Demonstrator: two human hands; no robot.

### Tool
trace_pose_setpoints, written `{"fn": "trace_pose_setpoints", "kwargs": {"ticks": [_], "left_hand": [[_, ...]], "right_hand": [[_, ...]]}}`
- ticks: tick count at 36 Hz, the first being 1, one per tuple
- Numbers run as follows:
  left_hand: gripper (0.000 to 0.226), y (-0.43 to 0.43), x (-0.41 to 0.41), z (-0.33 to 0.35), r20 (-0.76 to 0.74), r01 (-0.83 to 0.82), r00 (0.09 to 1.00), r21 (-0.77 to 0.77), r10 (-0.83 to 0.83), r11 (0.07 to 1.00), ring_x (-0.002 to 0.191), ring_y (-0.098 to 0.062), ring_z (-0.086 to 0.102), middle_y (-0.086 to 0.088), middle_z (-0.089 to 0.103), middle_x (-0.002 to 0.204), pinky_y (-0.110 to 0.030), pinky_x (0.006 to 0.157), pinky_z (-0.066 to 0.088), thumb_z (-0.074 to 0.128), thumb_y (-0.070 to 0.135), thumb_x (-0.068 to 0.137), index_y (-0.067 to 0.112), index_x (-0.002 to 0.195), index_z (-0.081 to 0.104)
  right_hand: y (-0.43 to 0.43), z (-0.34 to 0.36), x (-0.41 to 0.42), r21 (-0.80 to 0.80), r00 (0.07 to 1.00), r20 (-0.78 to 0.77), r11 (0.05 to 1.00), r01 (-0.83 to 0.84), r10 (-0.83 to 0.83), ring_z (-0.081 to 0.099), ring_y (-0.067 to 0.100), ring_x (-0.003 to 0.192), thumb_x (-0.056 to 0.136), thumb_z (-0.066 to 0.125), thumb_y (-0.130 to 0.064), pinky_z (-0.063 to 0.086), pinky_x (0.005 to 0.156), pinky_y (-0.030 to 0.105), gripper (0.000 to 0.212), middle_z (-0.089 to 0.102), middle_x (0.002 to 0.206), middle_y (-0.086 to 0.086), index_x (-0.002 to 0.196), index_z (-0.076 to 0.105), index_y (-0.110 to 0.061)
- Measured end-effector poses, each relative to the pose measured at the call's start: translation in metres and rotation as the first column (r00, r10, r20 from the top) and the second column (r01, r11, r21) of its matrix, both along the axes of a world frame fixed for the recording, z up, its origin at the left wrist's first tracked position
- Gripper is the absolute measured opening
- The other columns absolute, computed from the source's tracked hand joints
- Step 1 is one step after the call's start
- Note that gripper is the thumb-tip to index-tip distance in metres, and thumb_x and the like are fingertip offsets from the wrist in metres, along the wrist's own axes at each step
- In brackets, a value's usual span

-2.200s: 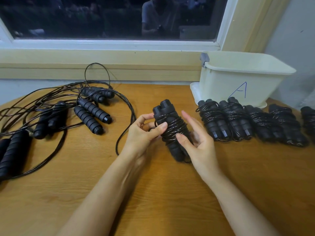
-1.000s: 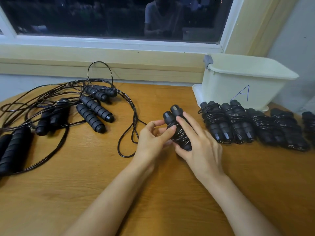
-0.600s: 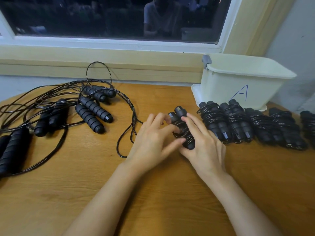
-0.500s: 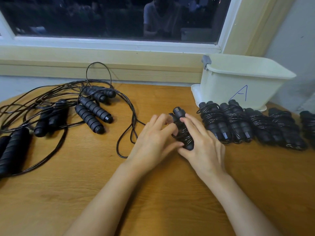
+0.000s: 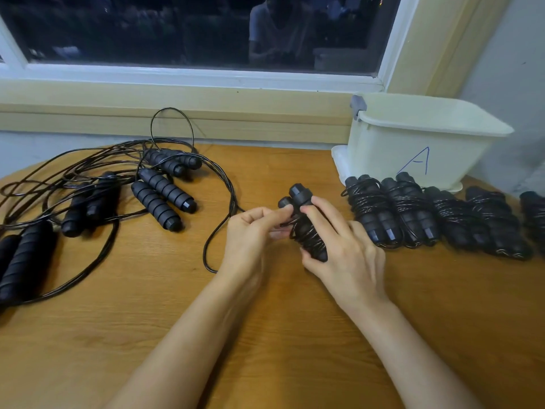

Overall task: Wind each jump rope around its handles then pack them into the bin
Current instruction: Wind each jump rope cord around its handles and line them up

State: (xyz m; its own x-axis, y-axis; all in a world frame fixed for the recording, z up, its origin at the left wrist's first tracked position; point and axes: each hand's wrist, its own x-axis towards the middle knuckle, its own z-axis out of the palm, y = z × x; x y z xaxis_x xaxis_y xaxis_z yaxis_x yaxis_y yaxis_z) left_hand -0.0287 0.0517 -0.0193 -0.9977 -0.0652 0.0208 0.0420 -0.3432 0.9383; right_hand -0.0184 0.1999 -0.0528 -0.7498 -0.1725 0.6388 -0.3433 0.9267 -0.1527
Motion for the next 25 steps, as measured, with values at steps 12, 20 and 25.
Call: {"fn": "trace_pose_setpoints", "kwargs": {"ticks": [12,20,25], "left_hand": [[0.016,-0.007,-0.007,-0.012,-0.155,-0.152,0.981,-0.262,0.114,0.953,0.069,-0.012,0.065,-0.003,0.07,0.069,-0.025,0.071,0.054,0.076,0.014,0.084,0.01,0.069,0.068],[0.016,-0.004,-0.01,-0.023,-0.657,-0.421,0.75,-0.561,-0.074,0.713,0.093,-0.016,0.062,0.001,0.067,0.095,-0.022,0.085,0.047,0.076,0.025,0.082,0.01,0.081,0.07],[0.022,-0.002,-0.008,-0.025,-0.74,-0.479,0.634,-0.603,-0.223,0.638,0.092,-0.016,0.06,-0.005,0.068,0.095,-0.019,0.087,0.043,0.072,0.021,0.087,0.001,0.08,0.068]], "right_hand": [[-0.005,0.0,0.004,-0.067,0.999,0.049,0.998,0.012,-0.008,0.062,0.019,0.085,0.067,0.081,-0.037,0.047,0.053,0.025,0.074,0.048,0.145,-0.021,0.136,0.054,-0.032],[0.001,-0.003,0.002,-0.192,0.995,0.096,0.98,0.044,-0.025,0.066,0.018,0.101,0.067,0.082,-0.04,0.05,0.064,0.026,0.083,0.045,0.147,-0.023,0.141,0.044,-0.037],[0.004,-0.003,0.0,-0.24,0.995,0.097,0.97,0.039,-0.016,0.068,0.017,0.101,0.069,0.078,-0.045,0.053,0.063,0.028,0.088,0.044,0.149,-0.023,0.148,0.041,-0.038]]}}
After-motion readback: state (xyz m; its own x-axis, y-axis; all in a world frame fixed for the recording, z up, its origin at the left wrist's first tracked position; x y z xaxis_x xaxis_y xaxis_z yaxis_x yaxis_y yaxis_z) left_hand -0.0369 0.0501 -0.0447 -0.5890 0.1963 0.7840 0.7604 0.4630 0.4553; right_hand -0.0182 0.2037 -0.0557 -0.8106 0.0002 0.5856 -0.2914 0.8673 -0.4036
